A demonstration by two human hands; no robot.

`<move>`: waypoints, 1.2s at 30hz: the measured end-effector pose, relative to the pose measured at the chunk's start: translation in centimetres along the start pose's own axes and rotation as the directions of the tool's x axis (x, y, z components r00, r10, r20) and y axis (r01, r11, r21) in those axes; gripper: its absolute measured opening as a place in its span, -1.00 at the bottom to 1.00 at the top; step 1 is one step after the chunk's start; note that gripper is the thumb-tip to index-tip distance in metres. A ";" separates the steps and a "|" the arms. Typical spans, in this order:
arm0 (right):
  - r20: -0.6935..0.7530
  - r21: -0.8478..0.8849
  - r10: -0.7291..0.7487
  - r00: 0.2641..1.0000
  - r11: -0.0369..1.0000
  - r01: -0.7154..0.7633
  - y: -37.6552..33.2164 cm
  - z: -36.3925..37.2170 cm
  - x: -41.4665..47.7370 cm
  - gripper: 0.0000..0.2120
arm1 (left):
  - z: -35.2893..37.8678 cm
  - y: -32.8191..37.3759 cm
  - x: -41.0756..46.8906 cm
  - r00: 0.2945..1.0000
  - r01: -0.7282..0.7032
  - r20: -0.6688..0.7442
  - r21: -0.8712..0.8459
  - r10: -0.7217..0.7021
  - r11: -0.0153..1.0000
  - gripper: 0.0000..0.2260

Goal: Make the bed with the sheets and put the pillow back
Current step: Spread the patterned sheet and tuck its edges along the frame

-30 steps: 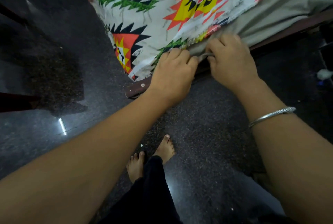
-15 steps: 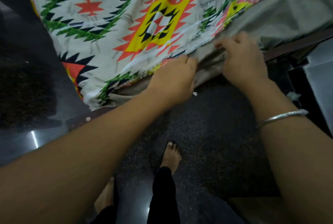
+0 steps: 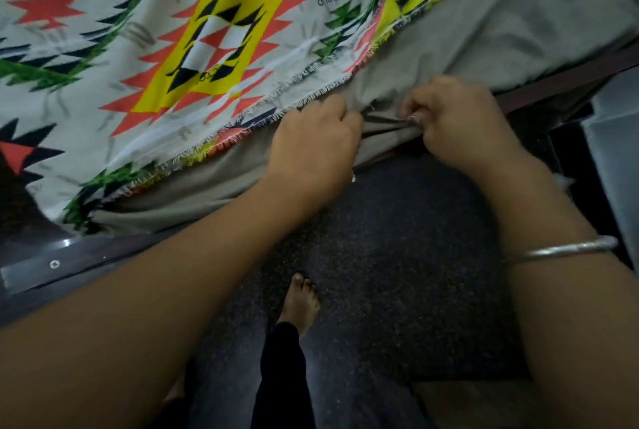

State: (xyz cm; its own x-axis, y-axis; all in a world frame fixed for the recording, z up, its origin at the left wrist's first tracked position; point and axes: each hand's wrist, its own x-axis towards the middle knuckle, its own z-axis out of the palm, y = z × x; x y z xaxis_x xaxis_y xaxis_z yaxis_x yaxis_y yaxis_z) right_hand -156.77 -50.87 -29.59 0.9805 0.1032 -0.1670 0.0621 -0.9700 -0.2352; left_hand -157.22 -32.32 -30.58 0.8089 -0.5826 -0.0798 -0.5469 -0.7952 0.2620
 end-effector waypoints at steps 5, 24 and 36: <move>-0.018 -0.022 -0.080 0.997 0.997 0.079 0.3 -1.0 0.1 -0.78 | 0.1 0.4 1.0 0.996 -0.048 -0.070 -0.018 0.046 0.999 -0.81; 0.427 -0.211 0.071 0.902 0.977 0.023 -0.7 0.3 1.7 -0.46 | -2.8 2.8 3.5 0.871 0.206 0.476 -0.120 -0.126 0.971 -0.64; 0.260 -0.162 -0.140 0.955 0.969 0.186 -7.0 0.9 -0.8 -0.55 | -5.0 -2.6 -5.3 0.852 0.285 0.450 0.031 -0.268 0.958 -0.65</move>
State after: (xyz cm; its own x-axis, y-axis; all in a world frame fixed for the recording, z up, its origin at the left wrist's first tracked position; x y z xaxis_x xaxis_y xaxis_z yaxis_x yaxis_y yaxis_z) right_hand -158.21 -43.98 -28.65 0.8796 0.2914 -0.3760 0.2723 -0.9566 -0.1042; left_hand -158.98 -26.29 -26.02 0.7383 -0.3584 -0.5714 -0.2997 -0.9332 0.1981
